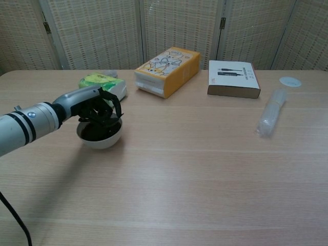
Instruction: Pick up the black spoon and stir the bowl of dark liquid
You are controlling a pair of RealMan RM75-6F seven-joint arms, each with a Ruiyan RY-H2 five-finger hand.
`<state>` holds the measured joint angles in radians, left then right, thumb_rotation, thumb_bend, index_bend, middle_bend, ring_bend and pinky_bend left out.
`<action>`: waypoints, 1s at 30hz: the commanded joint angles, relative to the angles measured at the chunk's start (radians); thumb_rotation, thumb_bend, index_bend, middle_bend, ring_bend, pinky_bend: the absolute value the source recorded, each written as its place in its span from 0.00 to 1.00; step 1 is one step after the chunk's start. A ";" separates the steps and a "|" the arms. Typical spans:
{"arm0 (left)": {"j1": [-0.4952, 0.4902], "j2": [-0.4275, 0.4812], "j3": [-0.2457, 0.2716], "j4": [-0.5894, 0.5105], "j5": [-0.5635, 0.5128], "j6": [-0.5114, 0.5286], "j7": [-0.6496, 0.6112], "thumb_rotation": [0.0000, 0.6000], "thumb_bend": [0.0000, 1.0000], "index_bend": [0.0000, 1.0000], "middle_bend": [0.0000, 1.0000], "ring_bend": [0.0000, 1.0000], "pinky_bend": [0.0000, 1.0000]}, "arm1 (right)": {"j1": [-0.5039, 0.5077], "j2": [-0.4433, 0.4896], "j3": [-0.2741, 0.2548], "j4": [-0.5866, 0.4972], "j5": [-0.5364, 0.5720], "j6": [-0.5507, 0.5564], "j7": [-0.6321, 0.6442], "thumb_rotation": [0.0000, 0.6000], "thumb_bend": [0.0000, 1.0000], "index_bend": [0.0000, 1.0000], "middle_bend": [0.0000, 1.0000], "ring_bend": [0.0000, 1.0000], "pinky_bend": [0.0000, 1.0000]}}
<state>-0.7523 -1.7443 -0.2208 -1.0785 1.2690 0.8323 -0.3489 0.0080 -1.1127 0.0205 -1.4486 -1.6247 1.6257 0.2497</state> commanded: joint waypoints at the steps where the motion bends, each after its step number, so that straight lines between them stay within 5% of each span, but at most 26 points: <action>1: -0.006 -0.004 -0.012 0.018 -0.016 -0.008 0.005 1.00 0.49 0.65 0.83 0.79 0.95 | -0.001 0.000 0.000 0.001 0.001 0.001 0.001 1.00 0.16 0.16 0.24 0.28 0.29; 17: 0.041 0.050 0.038 -0.079 0.025 0.023 -0.013 1.00 0.49 0.65 0.83 0.79 0.95 | 0.002 -0.008 0.000 0.012 -0.001 -0.005 0.008 1.00 0.16 0.16 0.24 0.28 0.29; 30: -0.008 -0.007 -0.021 0.023 -0.036 -0.015 0.010 1.00 0.49 0.65 0.83 0.79 0.95 | -0.002 -0.011 0.002 0.017 0.005 -0.004 0.010 1.00 0.16 0.16 0.24 0.28 0.29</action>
<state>-0.7574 -1.7487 -0.2373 -1.0605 1.2381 0.8206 -0.3406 0.0065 -1.1241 0.0221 -1.4318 -1.6193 1.6220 0.2603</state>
